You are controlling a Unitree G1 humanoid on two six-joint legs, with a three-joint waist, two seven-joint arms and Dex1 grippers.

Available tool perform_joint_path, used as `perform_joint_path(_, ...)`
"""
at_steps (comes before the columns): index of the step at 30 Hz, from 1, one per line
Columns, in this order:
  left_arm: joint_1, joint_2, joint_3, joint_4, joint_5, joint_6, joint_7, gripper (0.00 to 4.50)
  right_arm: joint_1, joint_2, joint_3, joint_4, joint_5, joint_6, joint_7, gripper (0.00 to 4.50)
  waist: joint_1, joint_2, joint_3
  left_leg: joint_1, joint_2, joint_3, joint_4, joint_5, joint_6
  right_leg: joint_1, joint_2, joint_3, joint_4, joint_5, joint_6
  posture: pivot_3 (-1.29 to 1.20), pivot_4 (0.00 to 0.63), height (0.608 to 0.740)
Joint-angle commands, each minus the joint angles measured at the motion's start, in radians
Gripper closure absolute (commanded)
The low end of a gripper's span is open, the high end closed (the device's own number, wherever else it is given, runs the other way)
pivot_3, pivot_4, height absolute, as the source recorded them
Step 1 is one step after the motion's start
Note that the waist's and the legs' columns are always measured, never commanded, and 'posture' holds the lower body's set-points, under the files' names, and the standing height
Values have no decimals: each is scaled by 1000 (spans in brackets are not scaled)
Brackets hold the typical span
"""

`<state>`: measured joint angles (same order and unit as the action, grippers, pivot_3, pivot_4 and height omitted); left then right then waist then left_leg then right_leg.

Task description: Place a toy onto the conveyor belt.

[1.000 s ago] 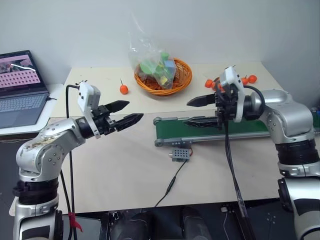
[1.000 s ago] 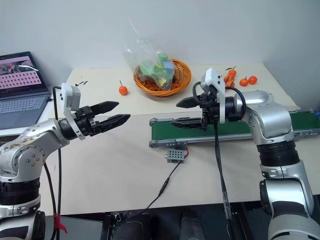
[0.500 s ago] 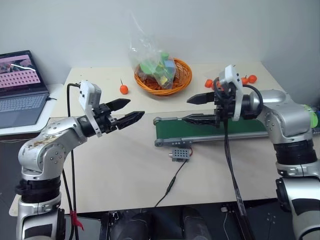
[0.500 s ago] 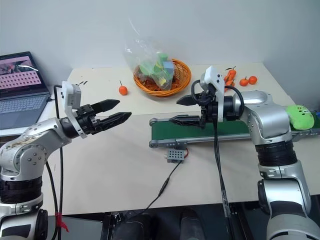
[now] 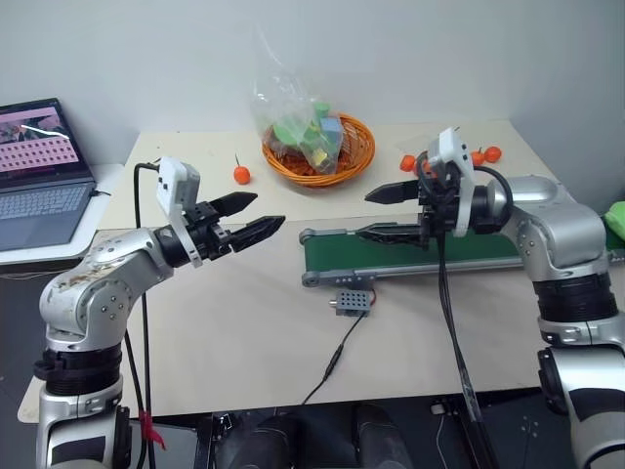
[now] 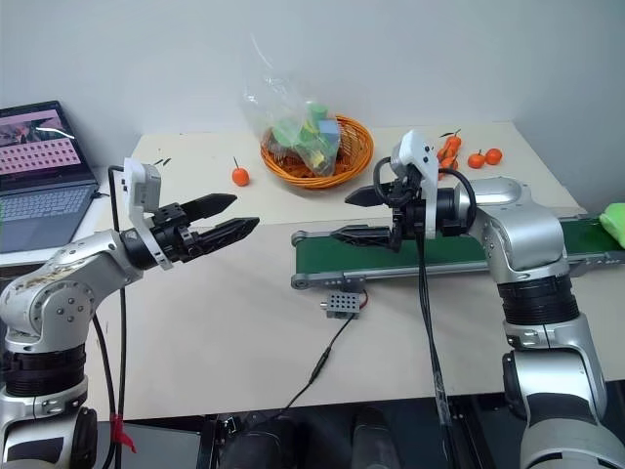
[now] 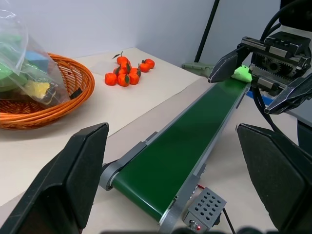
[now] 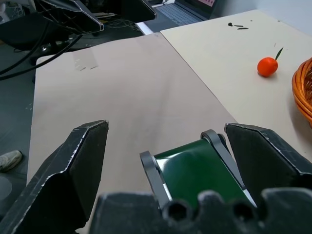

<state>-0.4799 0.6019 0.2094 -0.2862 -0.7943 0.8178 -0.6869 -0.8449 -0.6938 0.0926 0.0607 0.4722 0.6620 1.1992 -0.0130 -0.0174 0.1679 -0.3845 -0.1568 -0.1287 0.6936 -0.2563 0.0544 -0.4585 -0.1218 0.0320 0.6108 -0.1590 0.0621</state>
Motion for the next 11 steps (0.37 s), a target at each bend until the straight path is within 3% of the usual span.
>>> perform_joint_path(1,-15,8,13,-24,-24,4,-1,35,-13,3,-26,-12,11,-16,4,0,0,0,0,0,0,0,0,0,0,0,0,0,0,0,0,0,150,740)
perform_joint_path(11,17,20,12,-21,-17,12,0,35,-8,-2,-25,-19,8,-12,3,0,0,0,0,0,0,0,0,0,0,0,0,0,0,0,0,0,150,740)
